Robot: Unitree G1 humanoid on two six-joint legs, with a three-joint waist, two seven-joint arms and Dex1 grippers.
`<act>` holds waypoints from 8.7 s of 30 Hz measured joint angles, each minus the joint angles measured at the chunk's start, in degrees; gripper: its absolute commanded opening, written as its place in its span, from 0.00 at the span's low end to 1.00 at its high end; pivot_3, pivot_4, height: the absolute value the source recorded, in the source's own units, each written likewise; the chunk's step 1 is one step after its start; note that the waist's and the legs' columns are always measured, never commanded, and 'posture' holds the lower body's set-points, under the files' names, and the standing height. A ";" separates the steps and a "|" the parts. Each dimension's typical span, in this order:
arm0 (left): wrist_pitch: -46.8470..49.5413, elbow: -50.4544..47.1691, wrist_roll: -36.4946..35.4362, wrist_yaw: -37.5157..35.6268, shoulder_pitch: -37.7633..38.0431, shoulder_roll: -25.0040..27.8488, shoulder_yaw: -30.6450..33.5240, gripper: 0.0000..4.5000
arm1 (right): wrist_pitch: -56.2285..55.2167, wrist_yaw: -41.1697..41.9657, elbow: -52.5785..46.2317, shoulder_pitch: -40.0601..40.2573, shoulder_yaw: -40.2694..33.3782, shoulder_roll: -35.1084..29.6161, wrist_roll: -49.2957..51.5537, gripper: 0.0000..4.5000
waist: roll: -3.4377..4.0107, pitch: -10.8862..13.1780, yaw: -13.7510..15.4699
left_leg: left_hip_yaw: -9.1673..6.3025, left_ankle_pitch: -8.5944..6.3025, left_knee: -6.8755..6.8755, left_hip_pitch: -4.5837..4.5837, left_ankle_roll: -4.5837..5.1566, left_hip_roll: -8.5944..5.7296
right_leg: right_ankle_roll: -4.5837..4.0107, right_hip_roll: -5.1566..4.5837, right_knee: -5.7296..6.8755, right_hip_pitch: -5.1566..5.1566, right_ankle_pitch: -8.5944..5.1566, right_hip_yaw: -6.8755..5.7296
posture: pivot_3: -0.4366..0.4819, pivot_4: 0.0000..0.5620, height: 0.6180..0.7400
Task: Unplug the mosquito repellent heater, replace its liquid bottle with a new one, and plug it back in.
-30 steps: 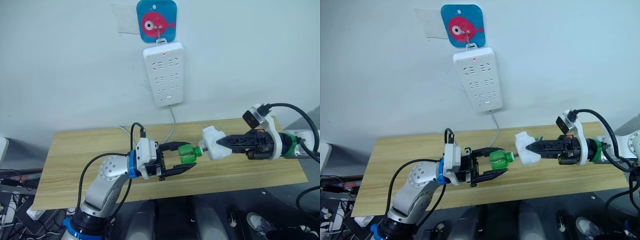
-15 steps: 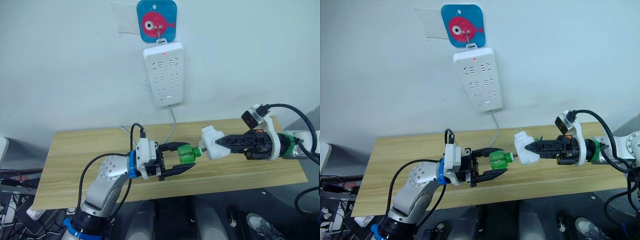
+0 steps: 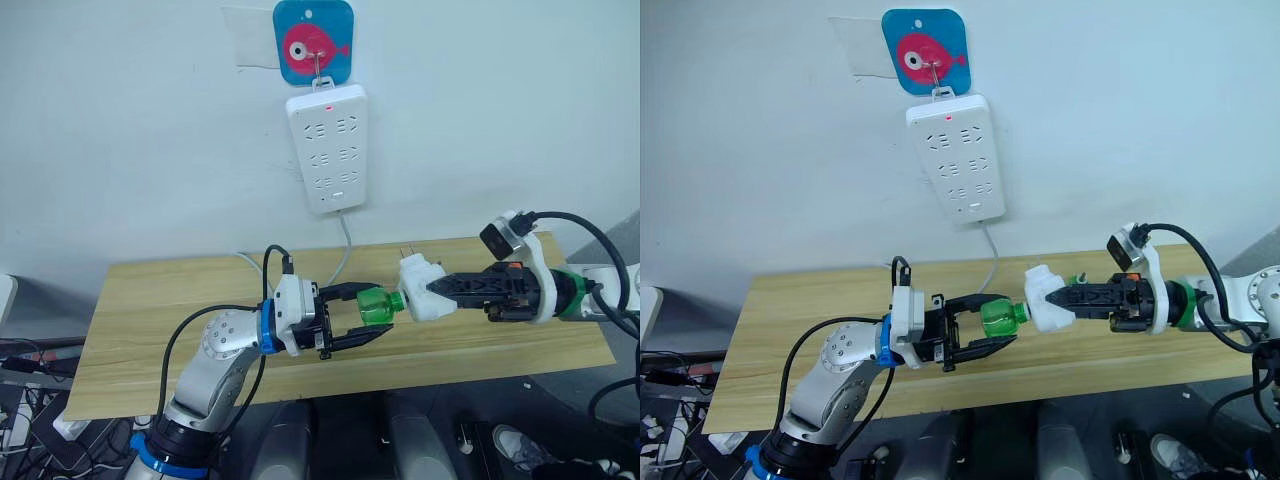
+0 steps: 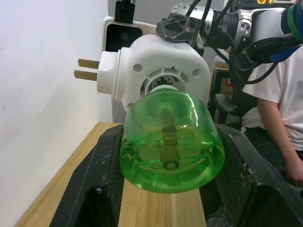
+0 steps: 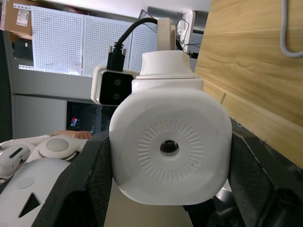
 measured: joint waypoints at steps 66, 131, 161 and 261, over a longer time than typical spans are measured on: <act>4.80 2.12 -1.64 0.99 -1.86 -1.62 0.41 0.50 | -3.61 6.56 -19.93 16.89 -4.09 -14.10 -2.15 0.96 | 0.00 0.00 0.04 | -0.19 0.00 0.02 -0.01 0.00 0.00 | 0.30 -0.03 -0.03 -0.03 -0.16 0.03 | 0.44 0.50 1.00; 7.56 1.51 -0.59 -1.81 -1.99 0.86 0.22 0.50 | -11.63 -11.53 -12.16 -4.63 0.11 5.55 -6.60 0.01 | 0.00 -0.02 -0.16 | -0.36 0.01 0.02 -0.09 0.00 -0.03 | 0.05 -0.03 0.00 -0.08 0.00 -0.04 | 0.43 0.52 1.00; 8.83 2.27 -0.28 -0.10 -2.25 1.46 2.41 0.50 | -8.38 -6.93 -21.36 10.95 -3.20 -0.55 -1.35 0.01 | 0.00 -0.02 -0.24 | -0.38 0.01 0.04 -0.18 0.00 -0.01 | 0.06 -0.02 0.03 -0.16 0.00 -0.05 | 0.42 0.52 1.00; 15.99 -2.47 -3.91 -5.34 -4.58 10.10 7.07 1.00 | -58.01 38.88 -25.08 17.20 1.90 9.62 -84.18 0.67 | 0.02 -0.10 -0.16 | -0.37 0.21 0.12 -0.22 -0.35 0.00 | -0.06 -0.06 0.19 -0.36 0.19 0.06 | 0.42 0.45 1.00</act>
